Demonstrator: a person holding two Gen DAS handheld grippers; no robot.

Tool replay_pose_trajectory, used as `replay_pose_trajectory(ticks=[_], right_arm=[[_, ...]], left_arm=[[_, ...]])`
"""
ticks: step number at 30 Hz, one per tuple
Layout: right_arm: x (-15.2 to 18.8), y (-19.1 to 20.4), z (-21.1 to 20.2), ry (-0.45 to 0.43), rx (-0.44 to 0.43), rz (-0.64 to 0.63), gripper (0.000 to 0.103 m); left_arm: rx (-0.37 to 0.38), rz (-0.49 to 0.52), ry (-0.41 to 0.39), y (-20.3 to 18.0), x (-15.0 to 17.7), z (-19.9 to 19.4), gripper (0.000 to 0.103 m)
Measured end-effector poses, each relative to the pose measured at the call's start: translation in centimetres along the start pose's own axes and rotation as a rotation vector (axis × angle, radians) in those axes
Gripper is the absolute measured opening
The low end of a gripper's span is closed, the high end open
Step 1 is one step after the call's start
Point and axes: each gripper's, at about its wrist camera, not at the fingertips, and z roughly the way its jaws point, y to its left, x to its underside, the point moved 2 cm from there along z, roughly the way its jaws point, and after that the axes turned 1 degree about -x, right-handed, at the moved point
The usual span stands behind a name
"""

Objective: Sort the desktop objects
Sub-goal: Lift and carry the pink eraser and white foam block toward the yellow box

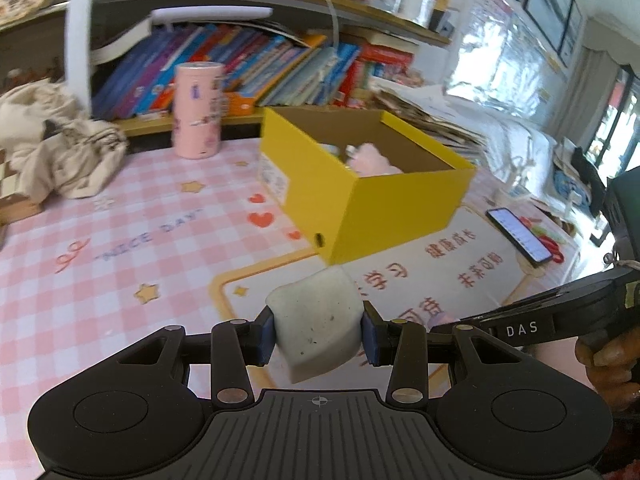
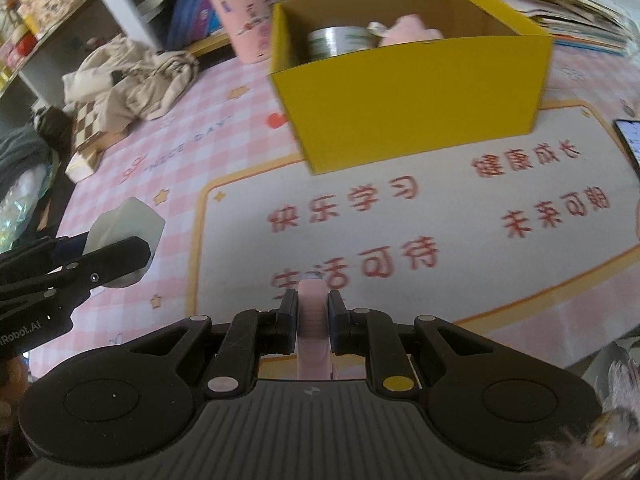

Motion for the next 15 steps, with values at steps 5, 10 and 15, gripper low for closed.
replay_pose_trajectory(ticks=[5, 10, 15], right_arm=[[-0.3, -2.5, -0.6, -0.005, 0.008, 0.037, 0.014], [-1.1, -4.6, -0.9, -0.004, 0.012, 0.038, 0.014], [-2.1, -6.3, -1.1, -0.006, 0.023, 0.007, 0.014]], left_arm=[[0.021, 0.037, 0.024, -2.1, -0.8, 1.6, 0.040], [0.022, 0.053, 0.038, -3.9, -1.6, 3.1, 0.040], [0.013, 0.058, 0.047, -5.4, -2.4, 4.5, 0.039]])
